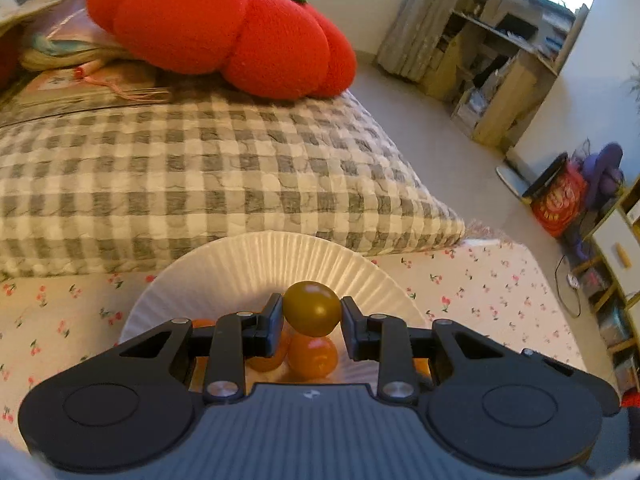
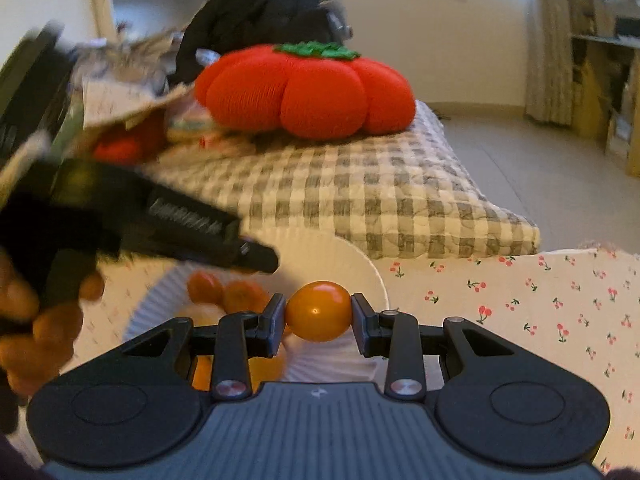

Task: Organize fruits
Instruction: 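Lower both tomatoes onto the white plate and open both tools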

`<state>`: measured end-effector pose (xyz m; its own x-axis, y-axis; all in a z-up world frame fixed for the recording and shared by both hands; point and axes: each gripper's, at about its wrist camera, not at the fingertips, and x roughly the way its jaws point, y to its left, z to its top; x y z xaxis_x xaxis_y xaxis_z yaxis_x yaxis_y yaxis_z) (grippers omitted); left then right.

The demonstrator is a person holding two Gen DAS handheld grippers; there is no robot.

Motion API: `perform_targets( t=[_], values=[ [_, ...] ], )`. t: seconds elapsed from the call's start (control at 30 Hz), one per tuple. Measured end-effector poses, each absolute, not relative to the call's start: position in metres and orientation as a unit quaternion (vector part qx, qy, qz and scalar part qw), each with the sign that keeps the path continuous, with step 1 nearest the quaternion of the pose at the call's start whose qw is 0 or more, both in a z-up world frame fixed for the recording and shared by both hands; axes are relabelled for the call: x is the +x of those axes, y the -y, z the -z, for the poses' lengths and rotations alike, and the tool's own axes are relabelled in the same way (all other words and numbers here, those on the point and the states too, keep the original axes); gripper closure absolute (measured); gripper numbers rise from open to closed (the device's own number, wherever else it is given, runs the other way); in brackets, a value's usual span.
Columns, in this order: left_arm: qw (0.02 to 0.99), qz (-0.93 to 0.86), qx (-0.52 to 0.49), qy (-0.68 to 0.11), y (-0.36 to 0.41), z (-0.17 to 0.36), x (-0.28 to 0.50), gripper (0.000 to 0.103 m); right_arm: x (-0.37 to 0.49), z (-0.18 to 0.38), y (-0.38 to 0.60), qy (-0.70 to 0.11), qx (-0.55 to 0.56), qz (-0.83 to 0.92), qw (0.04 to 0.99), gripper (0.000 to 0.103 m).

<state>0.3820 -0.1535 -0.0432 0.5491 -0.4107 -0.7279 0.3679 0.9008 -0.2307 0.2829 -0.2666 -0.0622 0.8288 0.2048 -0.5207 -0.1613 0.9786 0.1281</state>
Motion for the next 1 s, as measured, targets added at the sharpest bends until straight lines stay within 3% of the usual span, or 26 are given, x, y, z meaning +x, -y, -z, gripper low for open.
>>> perform_targets(
  t=[0.5, 0.8, 1.0],
  values=[
    [0.872, 0.233, -0.004, -0.431, 0.167, 0.065, 0.391, 0.079, 0.289, 0.073, 0.257, -0.282, 0.023, -0.102, 0.954, 0.071],
    [0.872, 0.238, -0.033, -0.426, 0.157, 0.051, 0.385, 0.072, 0.284, 0.063, 0.281, -0.268, 0.114, -0.122, 0.949, 0.067],
    [0.873, 0.228, -0.063, -0.426, 0.139, 0.039, 0.378, 0.068, 0.28, 0.05, 0.317, -0.255, 0.207, -0.086, 0.941, 0.057]
  ],
)
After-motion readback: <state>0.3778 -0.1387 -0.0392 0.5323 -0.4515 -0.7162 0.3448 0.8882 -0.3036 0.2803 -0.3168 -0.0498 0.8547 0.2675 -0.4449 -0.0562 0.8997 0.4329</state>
